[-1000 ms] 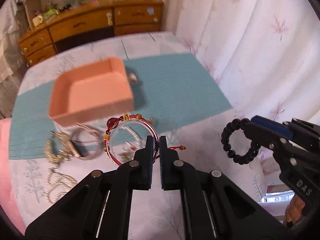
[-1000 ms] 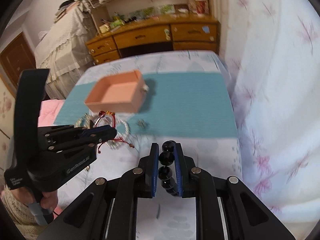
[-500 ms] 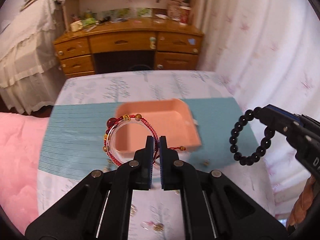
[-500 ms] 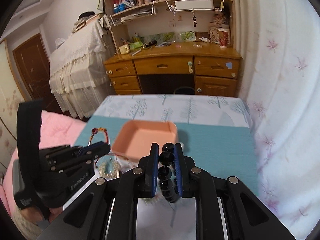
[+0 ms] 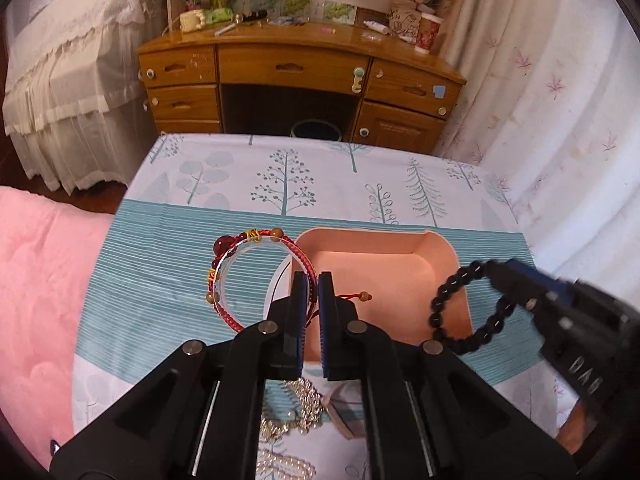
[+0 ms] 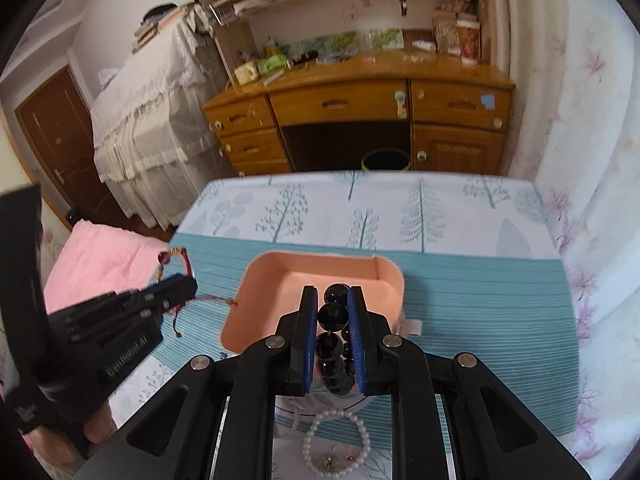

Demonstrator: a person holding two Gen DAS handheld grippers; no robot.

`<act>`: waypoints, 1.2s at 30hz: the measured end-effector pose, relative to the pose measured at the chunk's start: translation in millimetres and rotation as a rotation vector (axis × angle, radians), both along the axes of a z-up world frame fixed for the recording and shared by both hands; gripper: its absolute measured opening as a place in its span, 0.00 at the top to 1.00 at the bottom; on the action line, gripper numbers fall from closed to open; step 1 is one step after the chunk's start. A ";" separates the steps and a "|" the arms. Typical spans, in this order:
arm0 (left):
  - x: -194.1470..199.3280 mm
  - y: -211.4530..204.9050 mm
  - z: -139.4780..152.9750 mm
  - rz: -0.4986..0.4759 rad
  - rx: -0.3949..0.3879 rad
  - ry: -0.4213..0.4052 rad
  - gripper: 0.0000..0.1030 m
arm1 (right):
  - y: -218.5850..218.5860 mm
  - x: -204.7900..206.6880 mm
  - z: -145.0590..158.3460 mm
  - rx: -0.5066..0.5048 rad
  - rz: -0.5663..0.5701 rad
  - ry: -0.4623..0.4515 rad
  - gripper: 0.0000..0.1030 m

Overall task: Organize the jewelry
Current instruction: 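Carry both bracelets into the pink box and open both tools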

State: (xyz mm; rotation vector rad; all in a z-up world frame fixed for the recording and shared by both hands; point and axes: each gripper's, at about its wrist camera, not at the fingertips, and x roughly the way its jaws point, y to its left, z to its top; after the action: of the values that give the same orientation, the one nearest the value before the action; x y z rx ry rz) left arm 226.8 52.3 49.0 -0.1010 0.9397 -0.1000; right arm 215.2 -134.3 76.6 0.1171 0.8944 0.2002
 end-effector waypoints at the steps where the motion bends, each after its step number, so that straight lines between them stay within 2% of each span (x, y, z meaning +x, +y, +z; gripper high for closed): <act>1: 4.9 -1.0 -4.9 -0.005 -0.005 0.008 0.97 | 0.3 5.9 -10.5 0.004 0.006 0.015 0.86; 4: 15.5 -8.9 -18.8 -0.014 -0.003 0.030 0.97 | 0.3 18.6 -39.6 -0.006 -0.002 0.055 0.85; 9: 24.8 -26.5 -48.1 -0.020 0.026 0.069 0.97 | -7.2 30.8 -84.7 -0.077 -0.043 0.125 0.83; 11: 27.6 -32.9 -61.3 -0.020 0.038 0.089 0.97 | -15.0 30.3 -98.4 -0.078 -0.048 0.147 0.74; 13: 28.5 -35.9 -69.5 -0.019 0.052 0.097 0.97 | -20.8 26.5 -106.5 -0.060 -0.052 0.152 0.57; 14: 29.2 -37.9 -73.2 -0.015 0.064 0.098 0.97 | -23.6 22.1 -108.8 -0.054 -0.056 0.139 0.54; 16: 29.7 -41.4 -77.9 -0.009 0.087 0.101 0.96 | -24.5 12.6 -109.2 -0.063 -0.057 0.118 0.48; 19: 28.3 -48.9 -83.4 -0.027 0.117 0.116 0.92 | -22.6 -3.0 -109.1 -0.086 -0.060 0.092 0.48; 21: 22.8 -54.2 -83.9 -0.045 0.131 0.112 0.80 | -19.9 -15.0 -108.9 -0.096 -0.056 0.080 0.48; 23: 13.2 -58.6 -82.9 -0.062 0.136 0.095 0.53 | -19.5 -29.7 -105.0 -0.101 -0.053 0.064 0.48; 25: 2.9 -58.8 -77.5 -0.064 0.138 0.074 0.44 | -19.4 -45.2 -100.3 -0.111 -0.051 0.044 0.48; 29: -16.8 -55.7 -70.3 -0.060 0.116 0.062 0.44 | -17.9 -78.0 -87.0 -0.138 -0.047 0.006 0.48; 36: -64.9 -48.8 -54.5 -0.050 0.078 0.023 0.44 | -16.6 -126.9 -79.7 -0.124 -0.041 -0.010 0.46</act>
State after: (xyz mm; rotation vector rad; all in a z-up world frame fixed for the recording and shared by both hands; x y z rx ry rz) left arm 161.9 3.6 -5.5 -0.0069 0.9680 -0.1087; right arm 88.2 -150.9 -3.1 0.0194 0.8917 0.1070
